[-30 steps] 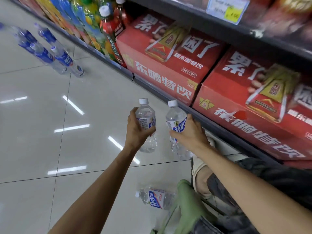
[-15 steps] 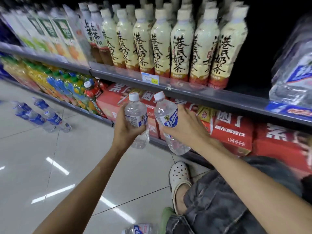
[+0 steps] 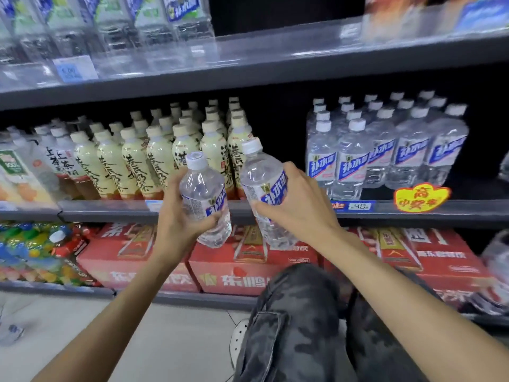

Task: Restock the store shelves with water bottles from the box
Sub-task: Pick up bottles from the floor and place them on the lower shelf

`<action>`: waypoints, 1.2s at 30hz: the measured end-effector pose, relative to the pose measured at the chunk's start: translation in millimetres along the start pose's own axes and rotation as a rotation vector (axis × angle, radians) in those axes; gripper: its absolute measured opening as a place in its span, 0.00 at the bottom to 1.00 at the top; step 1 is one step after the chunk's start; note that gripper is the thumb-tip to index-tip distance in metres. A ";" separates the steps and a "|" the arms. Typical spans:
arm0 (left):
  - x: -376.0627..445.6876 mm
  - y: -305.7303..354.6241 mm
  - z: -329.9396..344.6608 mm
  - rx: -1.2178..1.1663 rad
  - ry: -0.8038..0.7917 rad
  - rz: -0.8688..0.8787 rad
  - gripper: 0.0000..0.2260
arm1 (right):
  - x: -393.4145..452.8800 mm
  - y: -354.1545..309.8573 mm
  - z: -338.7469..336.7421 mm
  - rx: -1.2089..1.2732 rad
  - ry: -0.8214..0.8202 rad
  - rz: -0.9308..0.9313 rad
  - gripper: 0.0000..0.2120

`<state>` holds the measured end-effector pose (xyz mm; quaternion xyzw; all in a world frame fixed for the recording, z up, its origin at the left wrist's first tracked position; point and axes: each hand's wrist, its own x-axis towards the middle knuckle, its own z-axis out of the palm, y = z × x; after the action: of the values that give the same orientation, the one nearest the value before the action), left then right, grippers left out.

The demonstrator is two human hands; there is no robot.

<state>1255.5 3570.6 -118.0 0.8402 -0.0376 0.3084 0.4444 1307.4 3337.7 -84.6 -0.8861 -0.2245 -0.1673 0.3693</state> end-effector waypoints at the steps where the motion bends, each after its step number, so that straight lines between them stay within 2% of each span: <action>1: 6.7 7.3 7.7 -0.012 -0.023 0.014 0.40 | -0.8 5.4 -10.2 -0.002 0.023 0.027 0.28; 6: 38.4 46.4 52.6 -0.068 -0.091 0.175 0.38 | -7.2 38.7 -61.7 0.161 0.142 0.204 0.28; 7: 44.0 52.7 62.2 -0.084 -0.101 0.198 0.37 | -9.1 45.6 -71.7 0.172 0.175 0.229 0.31; 9: 53.2 64.0 81.1 -0.098 -0.121 0.242 0.38 | -11.8 57.0 -91.1 0.171 0.237 0.246 0.32; 13: 68.4 86.1 120.6 -0.167 -0.206 0.311 0.39 | -11.3 77.2 -128.2 0.233 0.329 0.258 0.24; 17: 79.6 110.8 159.2 -0.247 -0.291 0.358 0.40 | -7.0 99.2 -155.4 0.371 0.432 0.293 0.26; 24: 100.0 148.7 226.8 -0.287 -0.389 0.412 0.39 | 3.8 138.4 -187.7 0.423 0.607 0.255 0.25; 30: 112.8 168.8 277.8 -0.230 -0.446 0.449 0.38 | -1.7 175.0 -192.5 0.438 0.638 0.261 0.28; 36: 113.9 167.3 318.2 -0.274 -0.501 0.370 0.35 | 1.6 203.0 -185.0 0.448 0.675 0.296 0.30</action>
<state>1445.2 3248.8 -66.1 0.8014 -0.3384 0.1598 0.4667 1390.4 3076.1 -77.2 -0.7023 0.0076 -0.3404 0.6252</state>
